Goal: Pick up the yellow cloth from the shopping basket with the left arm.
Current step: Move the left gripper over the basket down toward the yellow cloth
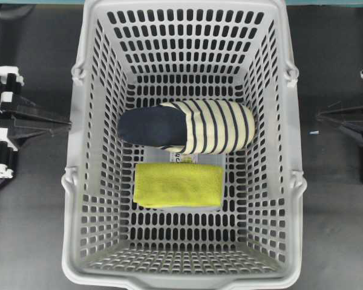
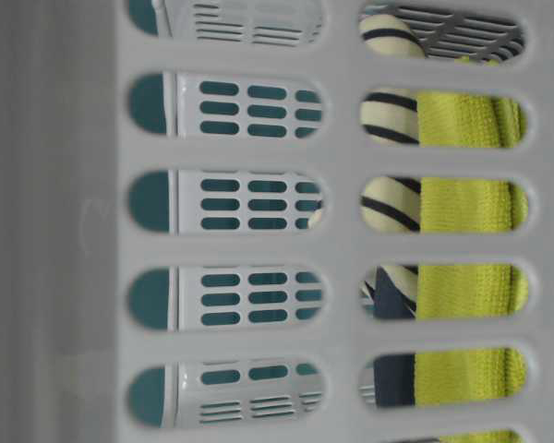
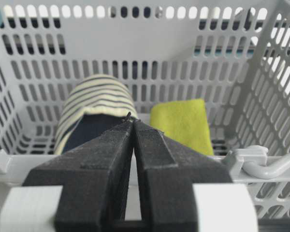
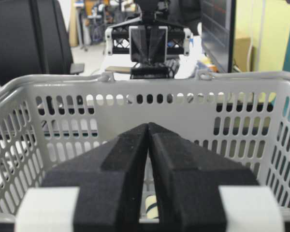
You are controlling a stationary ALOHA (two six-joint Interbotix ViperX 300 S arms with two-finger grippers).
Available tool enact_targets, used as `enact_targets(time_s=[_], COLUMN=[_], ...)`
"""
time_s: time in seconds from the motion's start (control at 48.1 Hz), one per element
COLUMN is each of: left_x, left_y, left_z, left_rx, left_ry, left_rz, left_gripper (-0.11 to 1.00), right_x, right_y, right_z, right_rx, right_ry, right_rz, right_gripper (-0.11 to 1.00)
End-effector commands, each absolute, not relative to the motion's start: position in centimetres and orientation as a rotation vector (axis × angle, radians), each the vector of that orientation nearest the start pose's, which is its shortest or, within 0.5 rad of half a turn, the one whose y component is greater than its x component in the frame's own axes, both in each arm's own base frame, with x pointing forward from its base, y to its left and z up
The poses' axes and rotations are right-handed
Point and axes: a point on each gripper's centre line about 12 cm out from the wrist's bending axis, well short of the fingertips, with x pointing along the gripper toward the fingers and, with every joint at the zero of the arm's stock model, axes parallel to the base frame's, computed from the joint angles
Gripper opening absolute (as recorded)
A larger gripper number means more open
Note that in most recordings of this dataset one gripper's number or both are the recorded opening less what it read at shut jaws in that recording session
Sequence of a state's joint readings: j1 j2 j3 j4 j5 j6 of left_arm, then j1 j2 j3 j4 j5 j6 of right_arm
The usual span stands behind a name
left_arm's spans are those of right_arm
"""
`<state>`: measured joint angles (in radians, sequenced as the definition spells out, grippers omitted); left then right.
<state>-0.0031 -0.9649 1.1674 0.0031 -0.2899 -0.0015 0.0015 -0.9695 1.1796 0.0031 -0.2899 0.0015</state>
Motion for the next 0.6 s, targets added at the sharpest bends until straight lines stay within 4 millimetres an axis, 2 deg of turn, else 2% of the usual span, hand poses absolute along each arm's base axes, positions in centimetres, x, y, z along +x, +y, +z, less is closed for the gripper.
enact_targets(time_s=[0.0,0.062,0.125,0.312,0.436,0.499,0.582], left_x=[20.6,21.2,21.9,25.0,27.8,29.2,31.1], left_y=[0.0,0.0,0.0,-0.3,-0.6,-0.9,-1.2], left_z=[31.8,32.7,33.6,36.2,37.5,37.8,37.9], left_rx=[0.025,0.023,0.024,0.029,0.035,0.037,0.041], left_ry=[-0.095,-0.066,-0.028,0.130,0.245,0.301,0.373], left_rz=[-0.005,-0.004,-0.004,-0.012,-0.020,-0.028,-0.033], left_gripper=[0.06,0.03,0.01,0.01,0.01,0.01,0.01], right_x=[20.0,20.1,20.1,20.1,20.2,20.2,20.2], right_y=[0.1,0.1,0.2,0.2,0.2,0.2,0.2], right_z=[29.6,29.5,29.4,29.5,29.4,29.2,29.1], right_rx=[0.014,0.032,0.049,0.097,0.096,0.096,0.099], right_ry=[-0.083,-0.075,-0.072,-0.059,-0.020,0.003,0.023], right_rz=[0.004,0.003,0.008,0.010,0.008,0.008,0.007], right_gripper=[0.00,0.05,-0.01,-0.01,-0.01,0.02,0.12])
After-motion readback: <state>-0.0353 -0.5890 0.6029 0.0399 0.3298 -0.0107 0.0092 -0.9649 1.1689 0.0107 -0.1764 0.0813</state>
